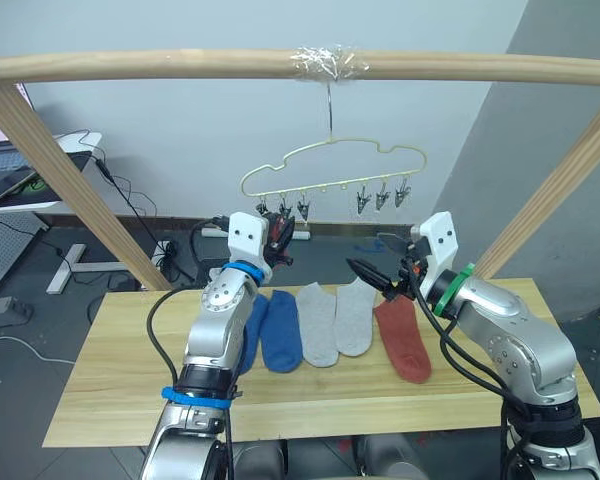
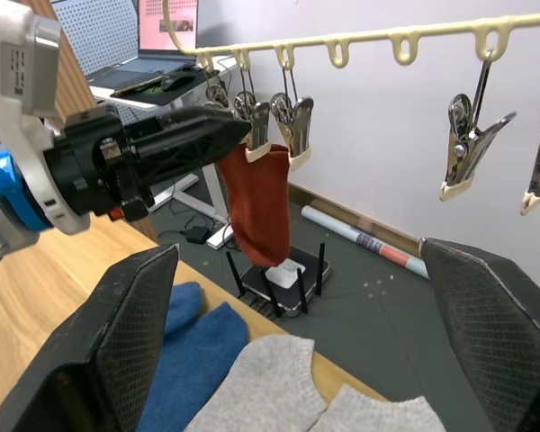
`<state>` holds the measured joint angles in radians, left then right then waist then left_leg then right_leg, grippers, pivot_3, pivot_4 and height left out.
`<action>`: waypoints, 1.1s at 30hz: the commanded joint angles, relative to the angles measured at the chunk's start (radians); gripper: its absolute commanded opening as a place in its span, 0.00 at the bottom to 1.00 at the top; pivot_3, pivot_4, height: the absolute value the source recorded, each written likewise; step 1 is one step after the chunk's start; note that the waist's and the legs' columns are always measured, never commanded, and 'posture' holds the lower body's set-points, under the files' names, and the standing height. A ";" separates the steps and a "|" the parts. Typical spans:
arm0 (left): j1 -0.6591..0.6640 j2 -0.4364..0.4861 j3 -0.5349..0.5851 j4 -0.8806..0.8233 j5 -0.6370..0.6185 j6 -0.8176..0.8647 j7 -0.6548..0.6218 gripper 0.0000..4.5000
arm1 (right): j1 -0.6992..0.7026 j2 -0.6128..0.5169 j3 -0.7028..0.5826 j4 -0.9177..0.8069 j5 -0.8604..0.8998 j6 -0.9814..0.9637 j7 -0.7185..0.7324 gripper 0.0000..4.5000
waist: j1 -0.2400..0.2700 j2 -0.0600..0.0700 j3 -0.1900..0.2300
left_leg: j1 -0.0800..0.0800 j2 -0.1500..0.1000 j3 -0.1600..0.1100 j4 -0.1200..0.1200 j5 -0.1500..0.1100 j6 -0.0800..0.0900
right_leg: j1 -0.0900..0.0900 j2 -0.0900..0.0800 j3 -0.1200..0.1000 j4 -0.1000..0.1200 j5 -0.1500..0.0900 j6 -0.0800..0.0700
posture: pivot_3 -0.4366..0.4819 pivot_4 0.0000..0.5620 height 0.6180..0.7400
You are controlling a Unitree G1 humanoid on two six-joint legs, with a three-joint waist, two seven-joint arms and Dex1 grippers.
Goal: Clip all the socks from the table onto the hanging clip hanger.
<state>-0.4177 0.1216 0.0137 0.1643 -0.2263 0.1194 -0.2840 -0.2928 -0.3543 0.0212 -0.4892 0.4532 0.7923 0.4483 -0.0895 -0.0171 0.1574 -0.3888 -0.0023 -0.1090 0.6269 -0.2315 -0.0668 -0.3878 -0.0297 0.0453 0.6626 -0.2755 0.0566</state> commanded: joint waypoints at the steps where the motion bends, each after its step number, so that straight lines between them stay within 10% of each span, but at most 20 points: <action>1: -0.039 -0.013 0.009 0.012 0.010 -0.051 0.002 0.39 | -0.024 0.002 -0.011 -0.033 0.007 -0.020 -0.010 1.00 | 0.000 0.000 0.000 | 0.000 0.000 0.000 0.000 0.000 0.000 | 0.000 0.000 0.000 0.000 0.000 0.000 | 0.28 0.19 1.00; 30: -0.135 -0.019 0.042 0.186 0.029 -0.181 -0.001 0.39 | -0.060 0.009 -0.027 -0.069 0.071 0.025 -0.054 1.00 | -0.025 0.000 0.000 | 0.000 0.000 0.000 0.001 0.000 0.000 | 0.000 0.000 0.000 0.001 0.001 -0.001 | 0.27 0.19 1.00; 33: -0.133 -0.019 0.045 0.179 0.019 -0.188 -0.014 0.26 | -0.058 0.007 -0.024 -0.067 0.074 0.024 -0.055 1.00 | -0.026 0.000 0.000 | 0.000 0.000 -0.001 0.001 0.000 0.000 | 0.000 0.000 0.000 0.001 0.001 -0.001 | 0.27 0.20 1.00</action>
<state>-0.5262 0.1063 0.0482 0.3646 -0.1989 -0.0364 -0.2887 -0.3365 -0.3430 0.0168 -0.5071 0.5075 0.8212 0.3922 -0.1150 -0.0171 0.1573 -0.3890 -0.0023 -0.1094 0.6279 -0.2314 -0.0667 -0.3877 -0.0296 0.0451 0.6640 -0.2743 0.0552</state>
